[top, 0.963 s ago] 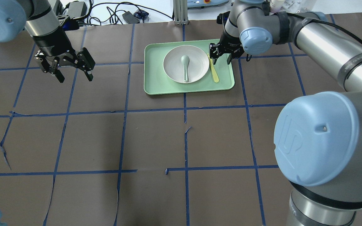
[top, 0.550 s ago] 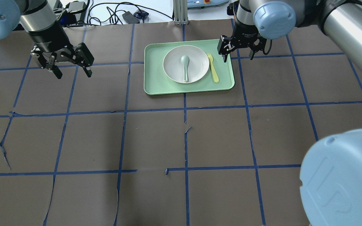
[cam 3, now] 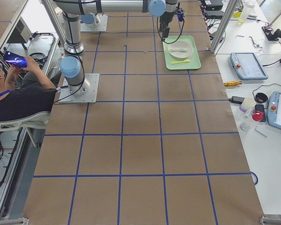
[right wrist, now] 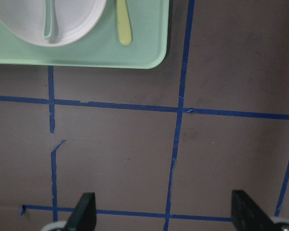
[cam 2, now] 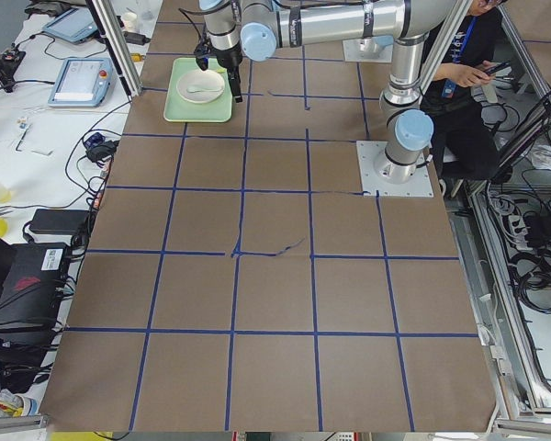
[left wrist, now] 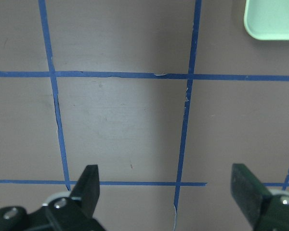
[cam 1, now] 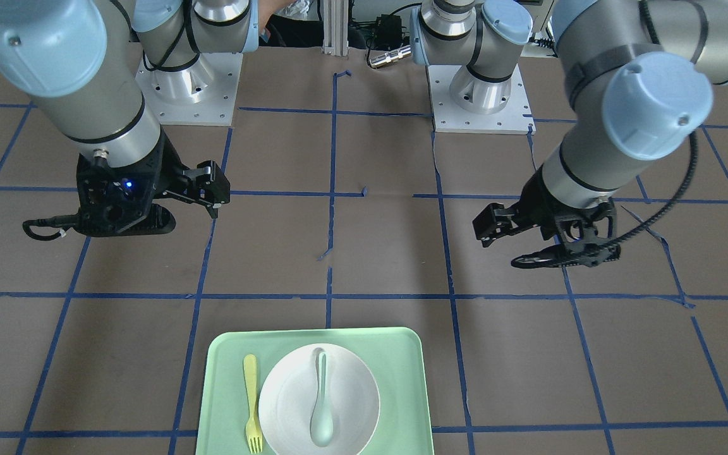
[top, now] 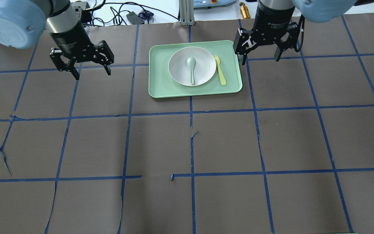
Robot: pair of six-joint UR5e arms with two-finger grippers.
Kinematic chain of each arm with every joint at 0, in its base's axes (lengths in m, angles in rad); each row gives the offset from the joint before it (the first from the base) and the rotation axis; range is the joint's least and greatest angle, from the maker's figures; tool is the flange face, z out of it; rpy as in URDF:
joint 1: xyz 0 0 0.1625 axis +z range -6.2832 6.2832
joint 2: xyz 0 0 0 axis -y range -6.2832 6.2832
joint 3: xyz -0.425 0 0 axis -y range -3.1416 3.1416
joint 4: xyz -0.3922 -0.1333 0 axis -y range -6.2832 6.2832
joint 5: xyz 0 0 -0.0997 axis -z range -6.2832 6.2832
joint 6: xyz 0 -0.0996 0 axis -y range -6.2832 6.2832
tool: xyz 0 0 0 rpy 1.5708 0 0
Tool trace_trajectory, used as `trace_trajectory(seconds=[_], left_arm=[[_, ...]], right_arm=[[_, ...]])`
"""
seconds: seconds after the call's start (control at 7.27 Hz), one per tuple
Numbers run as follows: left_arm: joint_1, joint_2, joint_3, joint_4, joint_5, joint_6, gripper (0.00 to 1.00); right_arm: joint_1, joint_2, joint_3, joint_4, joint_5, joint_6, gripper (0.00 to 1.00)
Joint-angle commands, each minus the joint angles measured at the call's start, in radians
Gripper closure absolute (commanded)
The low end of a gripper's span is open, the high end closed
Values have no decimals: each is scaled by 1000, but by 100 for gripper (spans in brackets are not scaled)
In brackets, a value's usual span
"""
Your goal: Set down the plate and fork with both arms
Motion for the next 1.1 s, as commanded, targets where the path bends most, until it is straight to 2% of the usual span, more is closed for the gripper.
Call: trace_trajectory(seconds=[0.0,0.55,0.96], left_arm=[[-70,40,-70,94,5,-35,0],[-64,114,-8,-116,10,71,0],[-64,118,-7,-114,37,67,0]], right_arm=[[8,-18,1,25,2,48,0],[12,-8,19,8,14,53,0],[12,-8,44,-13,4,53,0]])
